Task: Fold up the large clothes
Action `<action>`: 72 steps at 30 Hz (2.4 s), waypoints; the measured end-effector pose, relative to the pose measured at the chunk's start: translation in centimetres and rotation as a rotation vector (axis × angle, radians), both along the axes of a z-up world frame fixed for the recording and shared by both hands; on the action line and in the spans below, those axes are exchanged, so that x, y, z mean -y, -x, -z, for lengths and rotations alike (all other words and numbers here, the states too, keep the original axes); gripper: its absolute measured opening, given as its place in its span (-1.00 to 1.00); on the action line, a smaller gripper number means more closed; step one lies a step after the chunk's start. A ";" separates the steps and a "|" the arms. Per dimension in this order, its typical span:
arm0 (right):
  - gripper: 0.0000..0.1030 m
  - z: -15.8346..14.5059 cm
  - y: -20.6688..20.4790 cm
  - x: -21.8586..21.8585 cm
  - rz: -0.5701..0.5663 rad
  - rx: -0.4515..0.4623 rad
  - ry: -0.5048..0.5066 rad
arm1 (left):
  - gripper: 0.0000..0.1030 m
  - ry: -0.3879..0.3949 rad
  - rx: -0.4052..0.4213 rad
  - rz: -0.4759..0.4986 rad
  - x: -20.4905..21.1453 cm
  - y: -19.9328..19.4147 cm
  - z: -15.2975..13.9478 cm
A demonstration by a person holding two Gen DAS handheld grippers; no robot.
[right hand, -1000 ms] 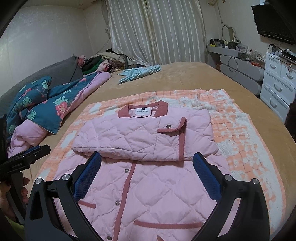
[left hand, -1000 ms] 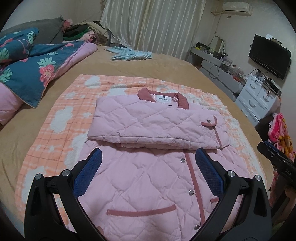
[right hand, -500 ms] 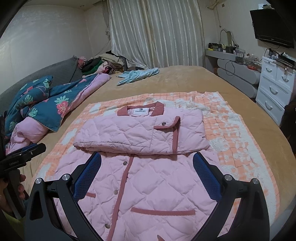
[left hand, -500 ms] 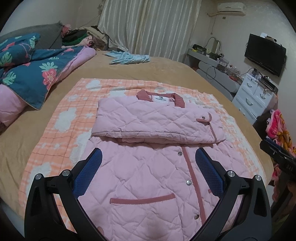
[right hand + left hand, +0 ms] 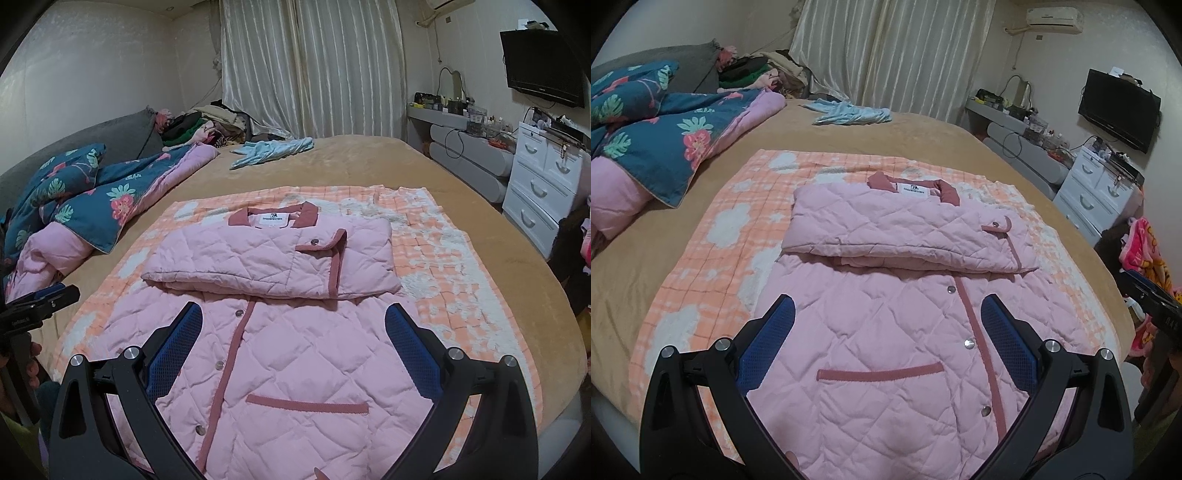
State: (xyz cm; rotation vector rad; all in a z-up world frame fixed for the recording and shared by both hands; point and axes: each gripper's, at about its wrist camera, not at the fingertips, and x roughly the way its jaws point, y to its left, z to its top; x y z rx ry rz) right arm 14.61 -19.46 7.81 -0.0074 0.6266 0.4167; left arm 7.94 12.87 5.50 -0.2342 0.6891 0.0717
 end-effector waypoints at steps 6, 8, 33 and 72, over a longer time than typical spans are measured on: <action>0.92 0.5 0.4 0.6 0.007 -0.007 0.002 | 0.84 -0.007 -0.007 -0.004 -0.3 0.8 0.5; 0.92 0.7 0.5 0.7 0.010 -0.010 0.009 | 0.84 -0.008 -0.012 -0.004 -0.5 1.2 0.8; 0.92 6.2 1.4 5.7 0.062 -0.117 0.077 | 0.84 -0.057 -0.134 0.000 -2.5 5.0 7.9; -0.03 17.7 6.2 10.3 -0.048 -0.451 0.108 | 0.84 0.043 -0.350 -0.079 -7.1 9.5 15.1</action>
